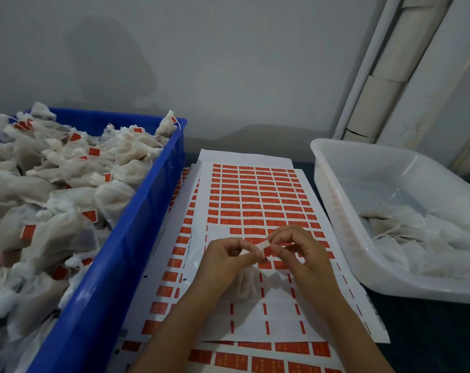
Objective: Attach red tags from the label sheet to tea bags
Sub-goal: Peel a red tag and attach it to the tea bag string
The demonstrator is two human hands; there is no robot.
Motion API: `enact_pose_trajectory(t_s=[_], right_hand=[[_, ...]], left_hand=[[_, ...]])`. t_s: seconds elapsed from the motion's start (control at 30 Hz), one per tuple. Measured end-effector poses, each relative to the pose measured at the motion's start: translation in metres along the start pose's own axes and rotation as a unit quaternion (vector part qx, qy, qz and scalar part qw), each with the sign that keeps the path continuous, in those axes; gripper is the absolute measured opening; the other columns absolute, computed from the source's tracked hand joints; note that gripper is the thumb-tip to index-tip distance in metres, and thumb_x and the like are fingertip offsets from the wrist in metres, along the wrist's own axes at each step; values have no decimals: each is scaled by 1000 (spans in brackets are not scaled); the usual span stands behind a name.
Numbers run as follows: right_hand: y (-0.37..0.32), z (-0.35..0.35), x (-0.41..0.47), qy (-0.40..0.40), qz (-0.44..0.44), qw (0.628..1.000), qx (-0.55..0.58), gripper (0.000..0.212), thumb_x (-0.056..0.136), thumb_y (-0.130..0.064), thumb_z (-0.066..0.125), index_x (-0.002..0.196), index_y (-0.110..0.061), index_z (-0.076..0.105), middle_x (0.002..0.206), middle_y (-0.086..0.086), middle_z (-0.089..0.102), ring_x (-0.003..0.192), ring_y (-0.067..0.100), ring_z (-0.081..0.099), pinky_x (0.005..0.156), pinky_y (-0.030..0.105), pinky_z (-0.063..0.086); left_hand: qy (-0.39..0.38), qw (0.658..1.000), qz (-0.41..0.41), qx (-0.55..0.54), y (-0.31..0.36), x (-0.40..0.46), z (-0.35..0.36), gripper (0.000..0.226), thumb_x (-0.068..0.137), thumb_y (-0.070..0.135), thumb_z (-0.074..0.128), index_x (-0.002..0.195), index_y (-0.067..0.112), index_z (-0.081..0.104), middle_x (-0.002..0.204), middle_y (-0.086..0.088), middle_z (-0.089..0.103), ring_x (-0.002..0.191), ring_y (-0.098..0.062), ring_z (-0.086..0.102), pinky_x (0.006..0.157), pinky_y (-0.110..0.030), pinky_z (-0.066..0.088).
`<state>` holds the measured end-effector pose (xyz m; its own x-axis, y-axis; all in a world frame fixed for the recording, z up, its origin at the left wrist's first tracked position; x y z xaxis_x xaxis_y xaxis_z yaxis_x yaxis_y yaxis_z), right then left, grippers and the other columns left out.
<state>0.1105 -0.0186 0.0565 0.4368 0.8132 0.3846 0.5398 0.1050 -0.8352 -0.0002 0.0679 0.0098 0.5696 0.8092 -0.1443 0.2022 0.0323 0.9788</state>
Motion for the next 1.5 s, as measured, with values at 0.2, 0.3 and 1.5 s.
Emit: enact_pose_trajectory(t_s=[0.2, 0.3, 1.5], right_hand=[[6, 4, -1, -8, 35, 999, 41, 15, 79, -35, 54, 81, -22, 61, 79, -9, 65, 78, 13, 65, 72, 25, 56], [8, 6, 0, -13, 41, 998, 42, 12, 81, -30, 55, 80, -20, 60, 75, -8, 65, 75, 11, 65, 68, 19, 55], [-2, 4, -3, 16, -8, 999, -49, 21, 83, -15, 63, 76, -32, 52, 74, -13, 60, 77, 3, 60, 70, 7, 49]], left_hand=[[-4, 999, 29, 21, 3, 0, 2, 8, 79, 24, 69, 72, 25, 69, 82, 9, 68, 79, -8, 63, 64, -6, 42], [-14, 999, 37, 18, 4, 1, 4, 6, 79, 23, 69, 73, 23, 69, 82, 8, 68, 80, -10, 63, 69, -10, 45], [-38, 990, 137, 20, 17, 0, 12, 16, 82, 17, 66, 71, 28, 64, 72, 21, 65, 78, 0, 63, 80, -15, 50]])
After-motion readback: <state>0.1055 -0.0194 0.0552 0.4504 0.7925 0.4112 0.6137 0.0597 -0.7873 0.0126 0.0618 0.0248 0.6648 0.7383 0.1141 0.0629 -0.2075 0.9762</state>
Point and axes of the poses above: each hand's wrist, its own x-axis towards the middle knuckle, its own z-axis out of the palm, y = z × x, the point moved 9 cm from there along x, towards the middle knuckle
